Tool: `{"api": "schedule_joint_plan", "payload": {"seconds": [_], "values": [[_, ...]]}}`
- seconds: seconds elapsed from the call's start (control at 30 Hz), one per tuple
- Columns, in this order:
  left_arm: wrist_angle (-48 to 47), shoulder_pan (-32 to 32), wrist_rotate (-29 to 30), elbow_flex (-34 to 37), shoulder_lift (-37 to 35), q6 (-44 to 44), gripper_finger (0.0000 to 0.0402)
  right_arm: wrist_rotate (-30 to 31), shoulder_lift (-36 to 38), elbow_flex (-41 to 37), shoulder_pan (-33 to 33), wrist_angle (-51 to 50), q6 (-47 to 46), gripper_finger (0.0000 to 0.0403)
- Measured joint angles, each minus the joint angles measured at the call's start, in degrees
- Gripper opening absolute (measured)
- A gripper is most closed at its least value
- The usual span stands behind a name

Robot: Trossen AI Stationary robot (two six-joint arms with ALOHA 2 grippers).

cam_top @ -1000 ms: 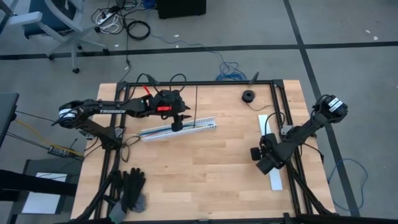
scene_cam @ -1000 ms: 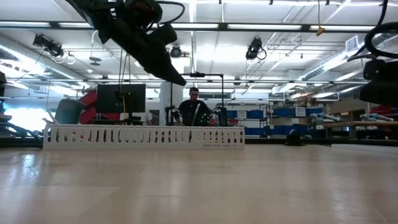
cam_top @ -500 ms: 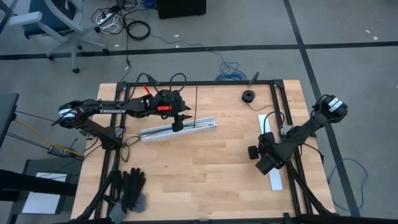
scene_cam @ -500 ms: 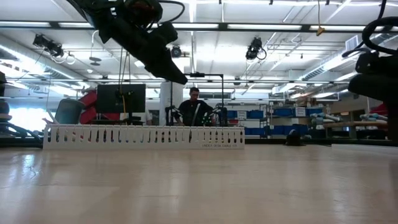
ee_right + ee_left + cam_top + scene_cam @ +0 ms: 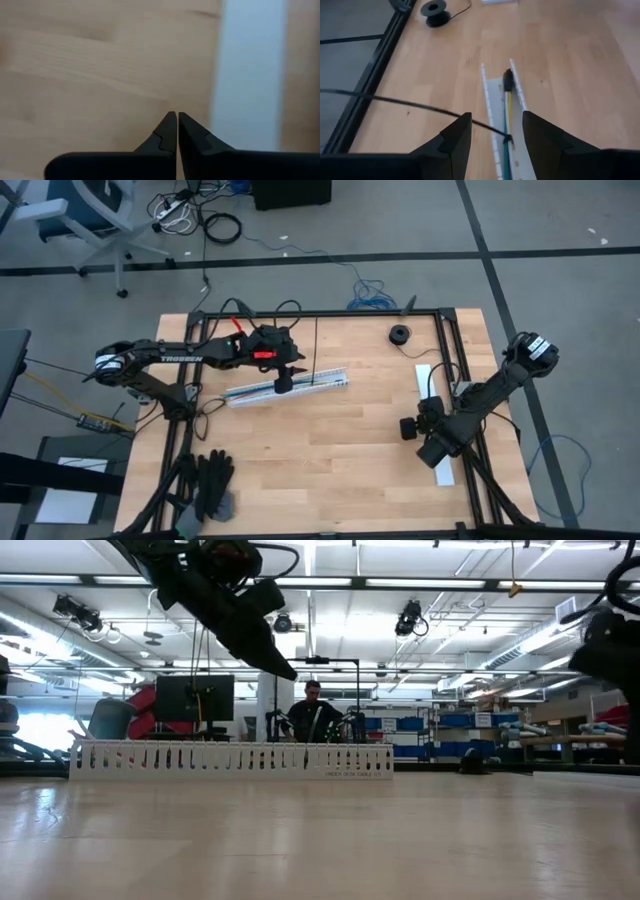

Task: Ziptie cables
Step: Close the white cable duct

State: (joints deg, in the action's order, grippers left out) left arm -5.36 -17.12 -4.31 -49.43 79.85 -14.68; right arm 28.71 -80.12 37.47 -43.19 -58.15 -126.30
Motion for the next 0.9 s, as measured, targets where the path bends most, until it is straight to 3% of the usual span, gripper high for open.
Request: {"api": "schedule_joint_plan", "payload": {"seconds": [0.2, 0.27, 0.37, 0.47, 0.77, 0.9], "values": [[2.6, 0.0, -4.3, 0.0, 2.3, 0.0, 0.0153, 18.9, 0.0, 0.0, 0.1, 7.7, 8.7, 0.0001], [4.4, 0.1, -4.6, 0.0, 3.5, 0.0, 0.0153, 20.9, 0.0, 0.0, 1.5, 10.2, 13.6, 0.0001], [5.7, 0.3, -4.8, 0.0, 5.3, 0.1, 0.0153, 18.4, 0.0, 0.0, 4.3, 14.1, 20.8, 0.0000], [6.4, 0.6, -5.0, 0.0, 6.5, 0.3, 0.0153, 10.0, 0.0, 0.0, 6.6, 14.5, 23.0, 0.0000], [6.0, 0.8, -5.0, 0.0, 7.0, 1.4, 0.0153, 4.4, 0.0, 0.1, 3.0, -2.1, 1.6, 0.0000], [6.2, 0.8, -5.0, 0.0, 7.0, 1.4, 0.0153, 0.3, 0.0, 0.1, 3.0, -6.6, 0.1, 0.0000]]}}
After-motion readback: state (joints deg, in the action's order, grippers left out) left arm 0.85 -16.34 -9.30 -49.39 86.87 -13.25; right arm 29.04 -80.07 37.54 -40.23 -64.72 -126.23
